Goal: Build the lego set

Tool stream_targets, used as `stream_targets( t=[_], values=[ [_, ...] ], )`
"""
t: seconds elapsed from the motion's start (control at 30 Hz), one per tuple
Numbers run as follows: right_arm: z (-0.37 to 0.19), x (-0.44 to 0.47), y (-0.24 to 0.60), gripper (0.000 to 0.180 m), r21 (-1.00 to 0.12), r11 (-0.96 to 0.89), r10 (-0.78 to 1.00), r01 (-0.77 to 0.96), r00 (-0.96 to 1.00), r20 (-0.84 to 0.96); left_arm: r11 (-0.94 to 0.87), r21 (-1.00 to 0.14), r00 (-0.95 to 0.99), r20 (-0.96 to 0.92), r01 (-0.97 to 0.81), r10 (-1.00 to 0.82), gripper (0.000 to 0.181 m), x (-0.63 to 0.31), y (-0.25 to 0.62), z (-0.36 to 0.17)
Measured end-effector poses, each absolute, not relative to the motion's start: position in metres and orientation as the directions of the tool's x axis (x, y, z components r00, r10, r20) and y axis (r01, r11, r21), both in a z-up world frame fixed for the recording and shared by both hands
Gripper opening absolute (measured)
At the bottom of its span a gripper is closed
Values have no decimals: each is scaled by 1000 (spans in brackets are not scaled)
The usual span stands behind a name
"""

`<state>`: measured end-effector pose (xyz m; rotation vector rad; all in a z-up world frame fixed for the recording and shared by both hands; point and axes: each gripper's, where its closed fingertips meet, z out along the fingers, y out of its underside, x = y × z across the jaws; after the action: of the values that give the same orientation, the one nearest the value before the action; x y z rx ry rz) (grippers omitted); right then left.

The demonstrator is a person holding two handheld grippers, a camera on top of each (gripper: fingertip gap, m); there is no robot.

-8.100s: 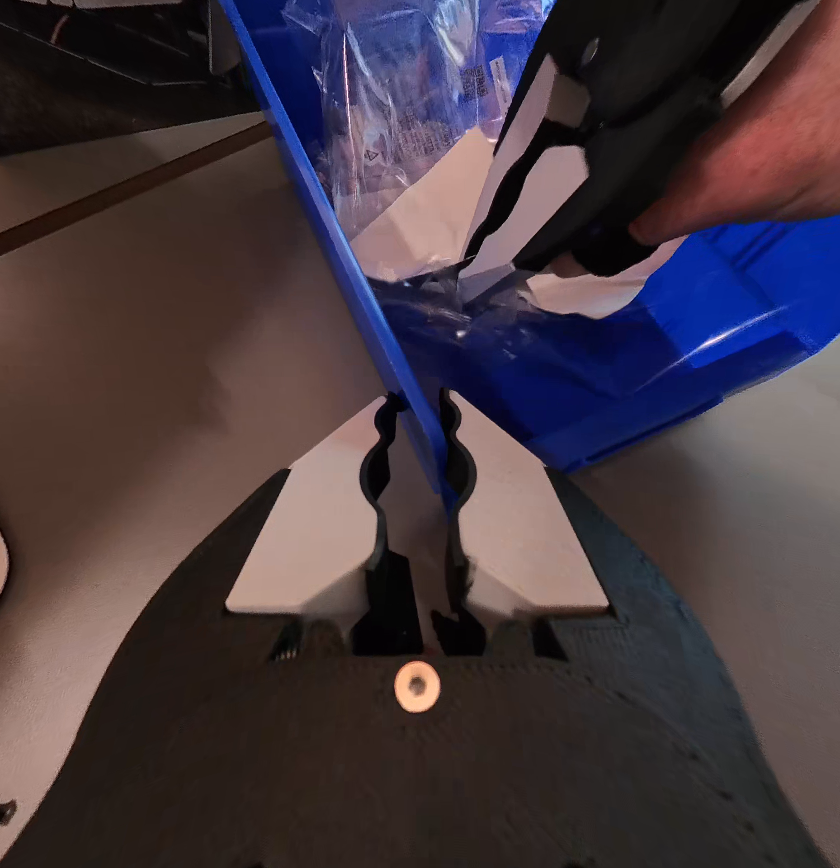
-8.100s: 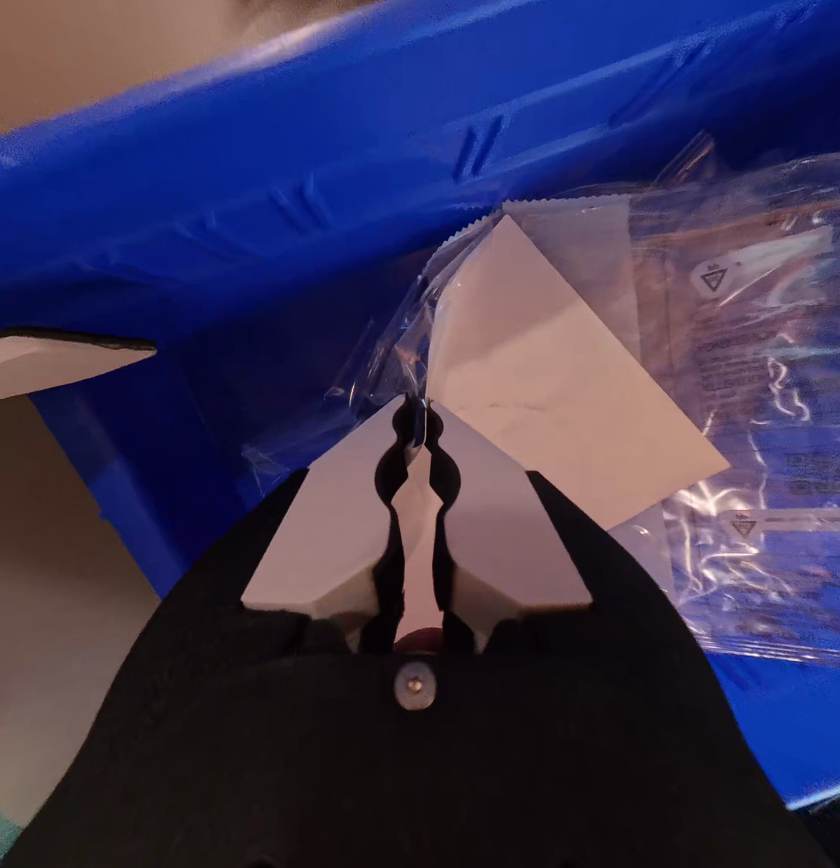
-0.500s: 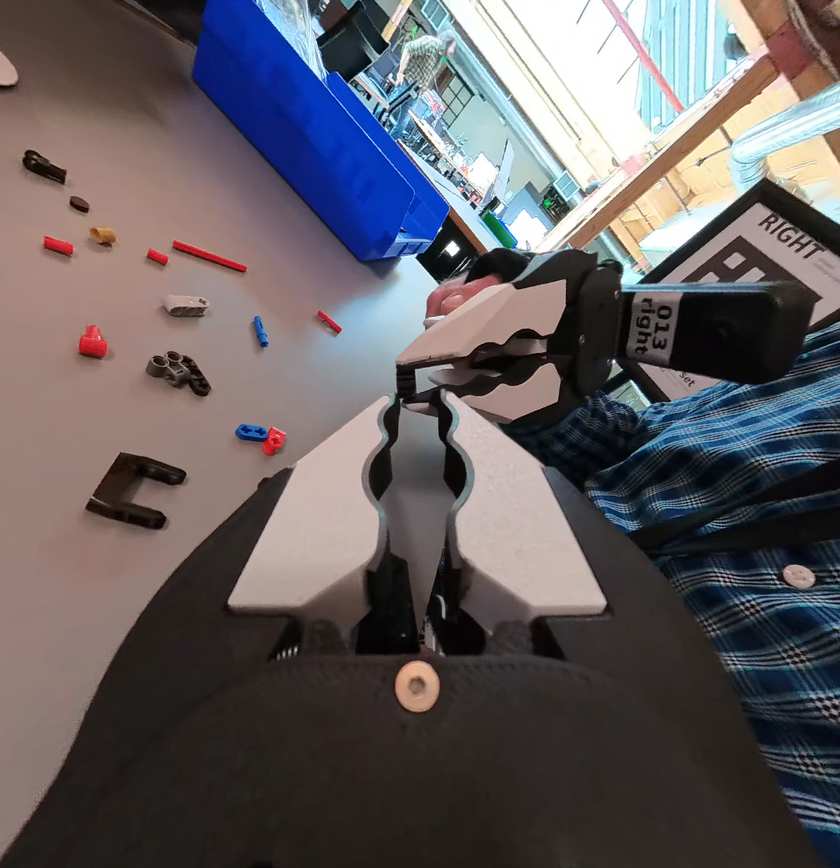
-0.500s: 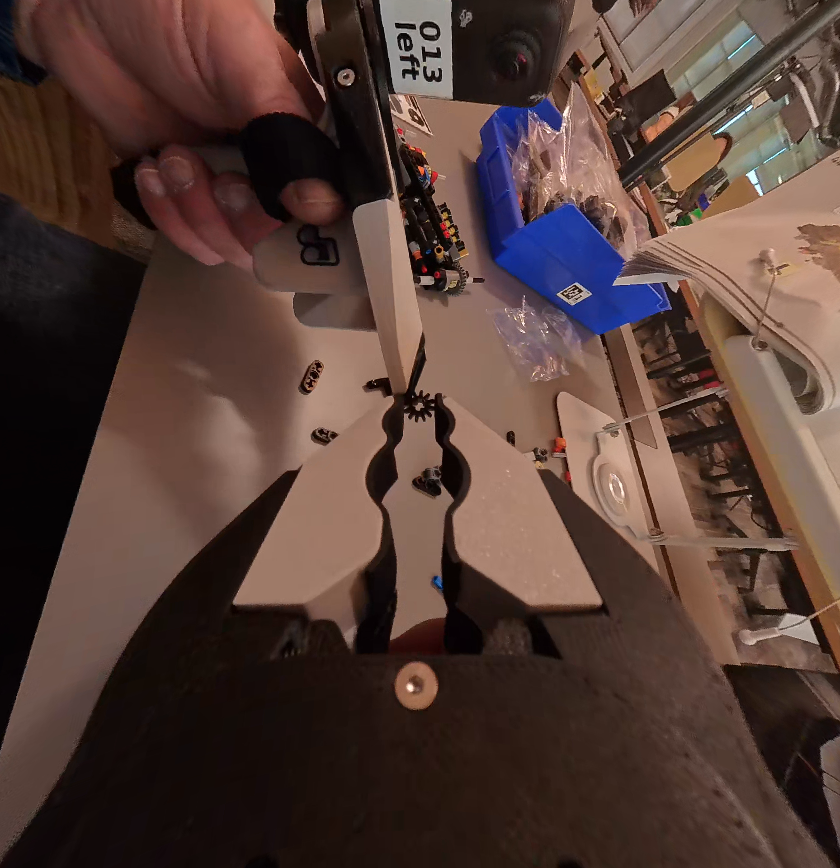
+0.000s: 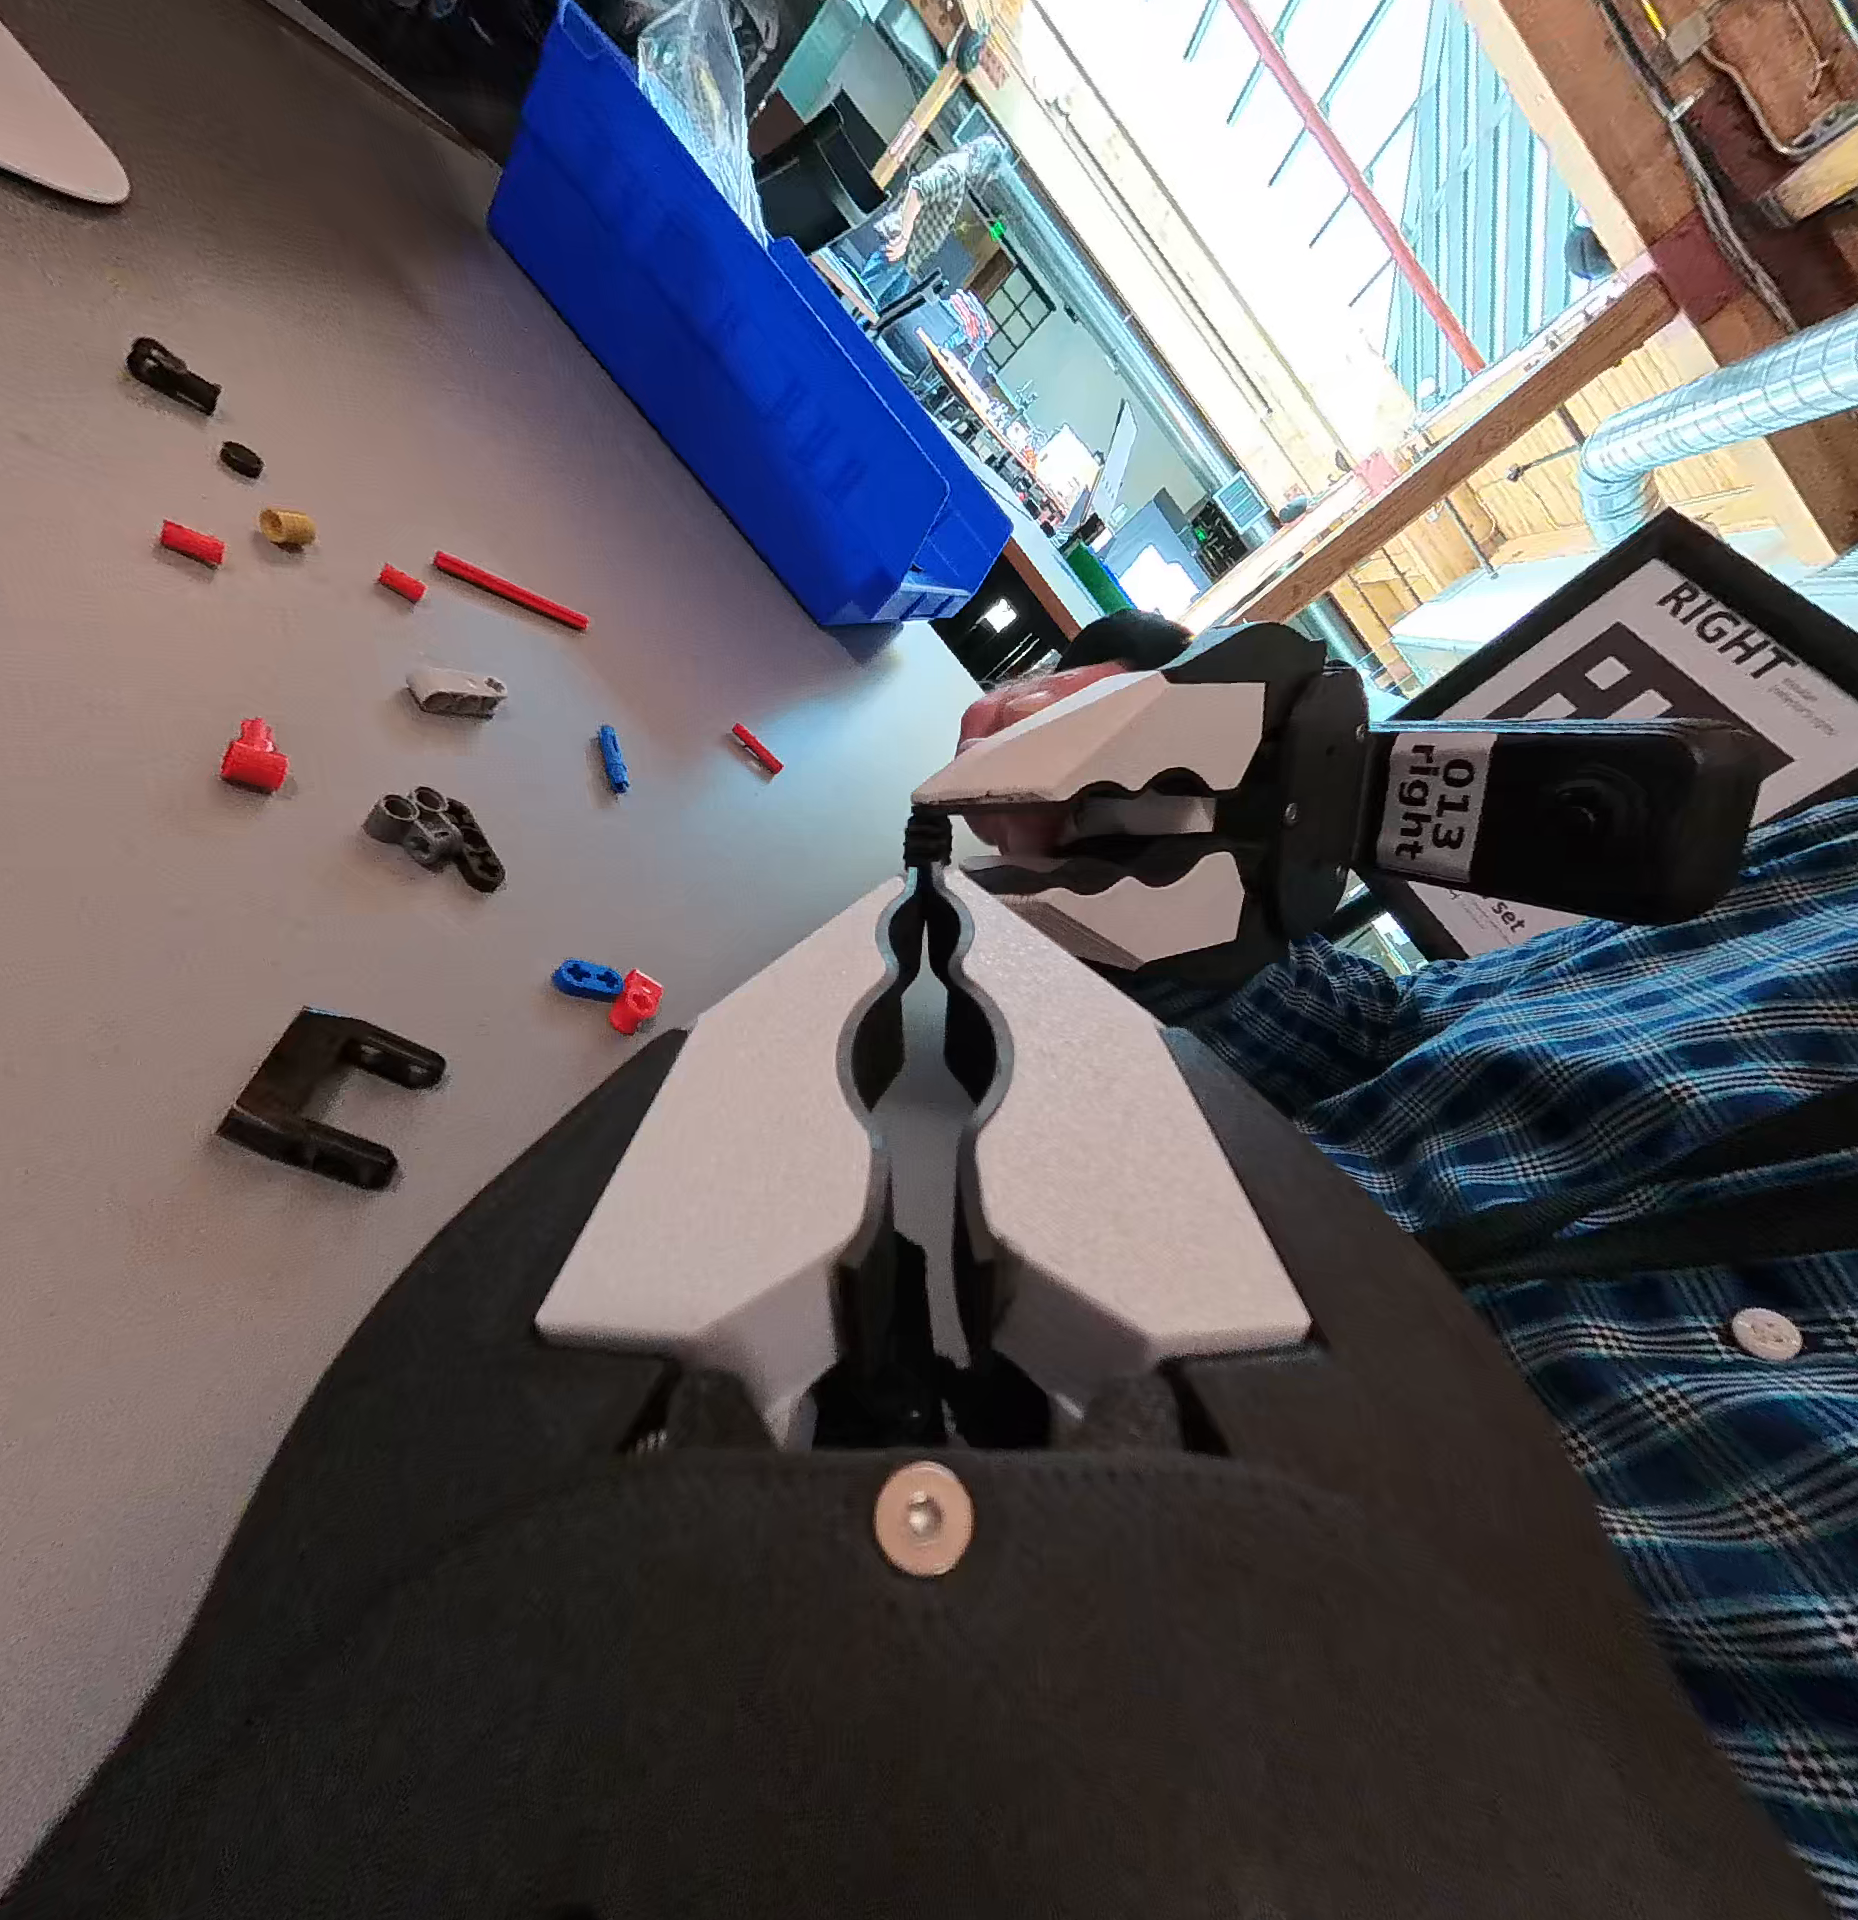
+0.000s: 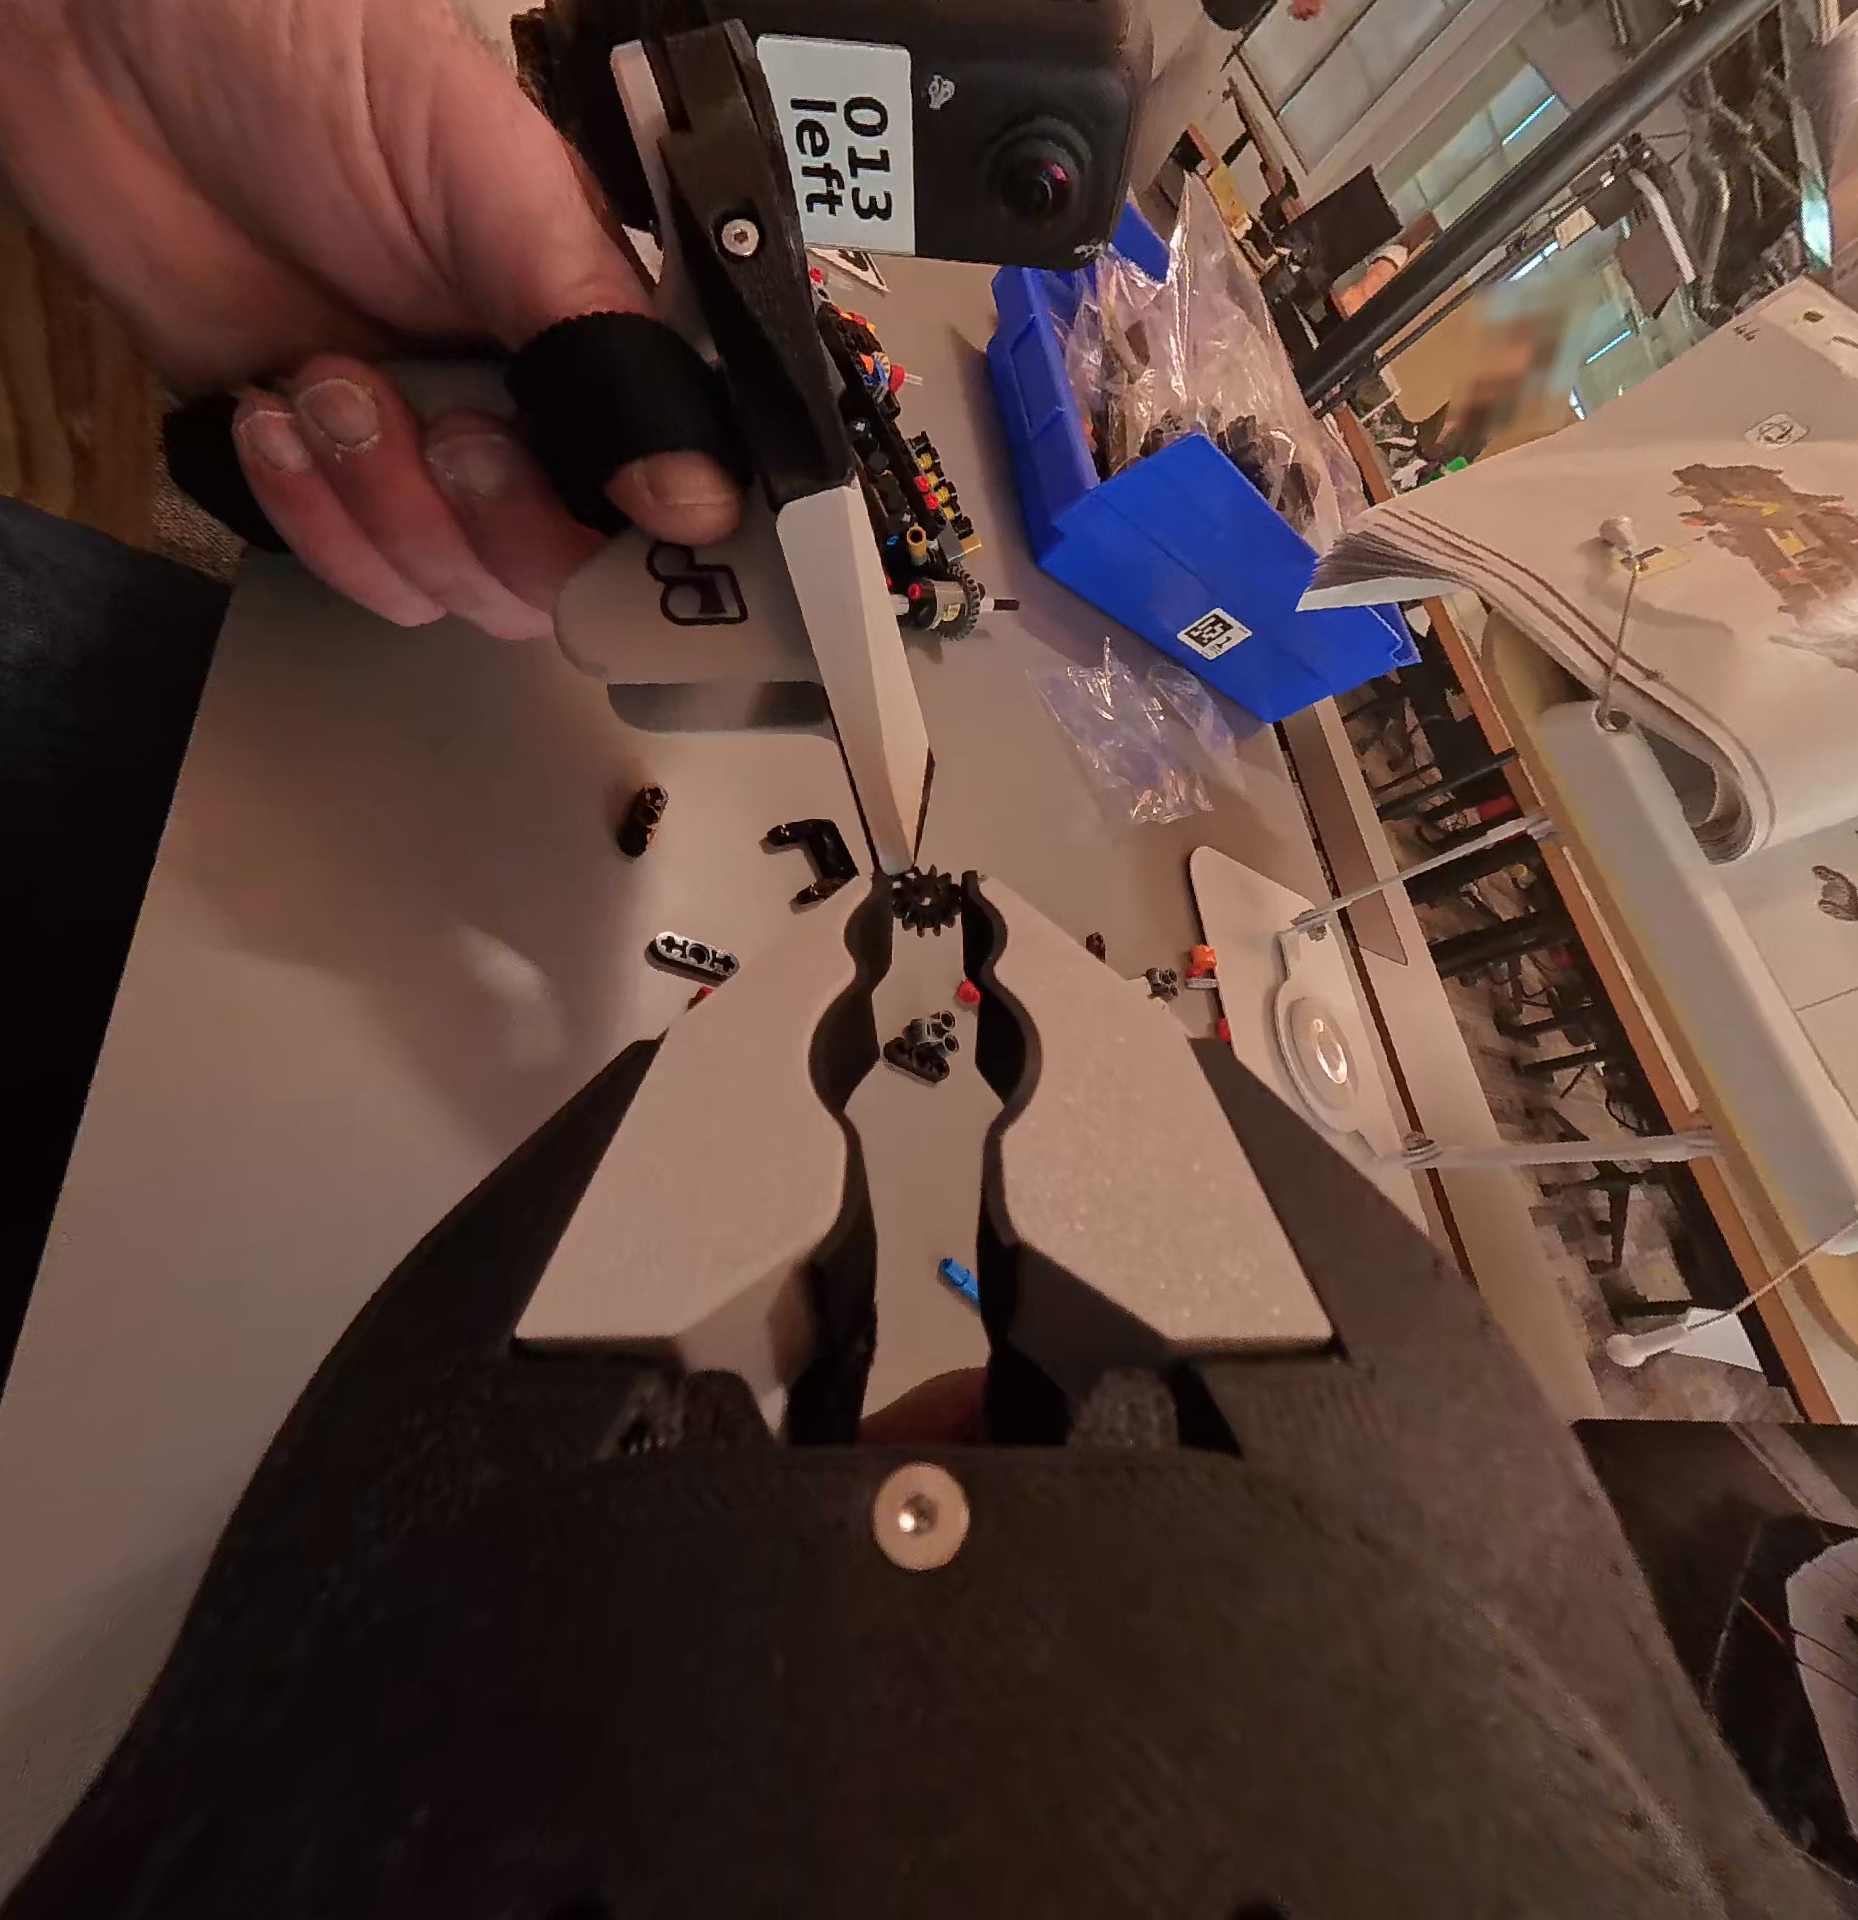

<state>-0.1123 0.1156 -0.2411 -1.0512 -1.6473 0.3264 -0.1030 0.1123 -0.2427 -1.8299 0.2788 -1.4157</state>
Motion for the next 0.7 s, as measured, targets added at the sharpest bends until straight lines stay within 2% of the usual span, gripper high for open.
stream_targets(
  t=[0.7],
  values=[
    [-247, -110, 128, 13, -765, 453, 843, 457, 60, 535, -648, -717, 429, 685, 256, -589, 0, -104, 122, -250]
  ],
)
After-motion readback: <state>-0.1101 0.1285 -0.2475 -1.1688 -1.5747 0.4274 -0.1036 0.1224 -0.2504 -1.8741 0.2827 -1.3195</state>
